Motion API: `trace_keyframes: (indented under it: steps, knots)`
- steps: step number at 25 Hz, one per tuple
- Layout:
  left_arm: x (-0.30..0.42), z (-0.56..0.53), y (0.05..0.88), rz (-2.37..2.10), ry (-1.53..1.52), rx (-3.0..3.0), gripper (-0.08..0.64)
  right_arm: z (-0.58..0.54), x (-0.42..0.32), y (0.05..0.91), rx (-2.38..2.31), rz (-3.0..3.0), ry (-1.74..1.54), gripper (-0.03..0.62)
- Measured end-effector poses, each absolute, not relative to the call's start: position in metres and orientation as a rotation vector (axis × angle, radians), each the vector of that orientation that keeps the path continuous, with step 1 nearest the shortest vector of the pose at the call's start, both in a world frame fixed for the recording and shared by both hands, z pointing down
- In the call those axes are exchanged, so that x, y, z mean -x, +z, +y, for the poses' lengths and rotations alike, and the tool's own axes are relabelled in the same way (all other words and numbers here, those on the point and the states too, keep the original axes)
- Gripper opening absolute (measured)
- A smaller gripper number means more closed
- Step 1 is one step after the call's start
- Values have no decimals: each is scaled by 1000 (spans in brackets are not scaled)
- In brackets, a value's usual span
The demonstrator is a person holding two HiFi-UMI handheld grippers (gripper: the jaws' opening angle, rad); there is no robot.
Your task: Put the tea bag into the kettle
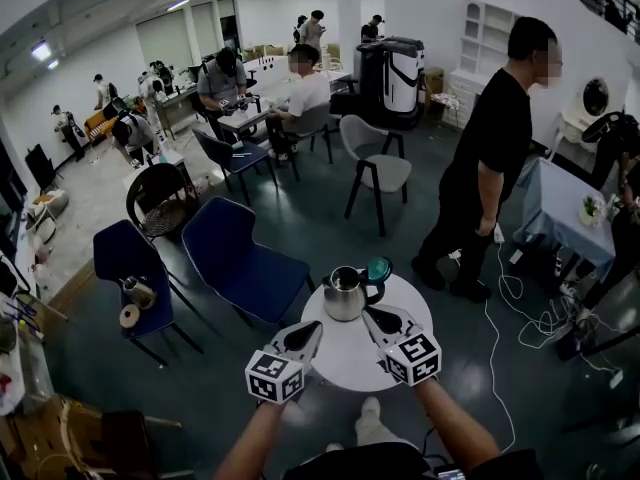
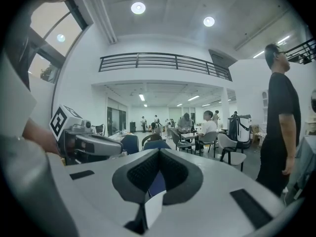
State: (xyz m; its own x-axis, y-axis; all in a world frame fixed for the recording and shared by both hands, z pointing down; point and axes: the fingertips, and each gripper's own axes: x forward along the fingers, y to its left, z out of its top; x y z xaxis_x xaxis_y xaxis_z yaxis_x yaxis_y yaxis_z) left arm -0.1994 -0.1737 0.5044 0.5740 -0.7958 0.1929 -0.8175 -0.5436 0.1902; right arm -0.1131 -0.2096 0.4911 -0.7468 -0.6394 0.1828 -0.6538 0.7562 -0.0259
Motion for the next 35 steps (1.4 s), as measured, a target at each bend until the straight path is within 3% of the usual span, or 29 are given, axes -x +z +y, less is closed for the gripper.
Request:
trace_keyframes:
  steps: [16,35]
  knots:
    - [222,-106,484,-1345,86,-2608,18,-139,129,487,-1075,-2782,116,15]
    - [226,-102,474,-1372,64,-2601,18,-128,128,467,-1042,-2766,50,15]
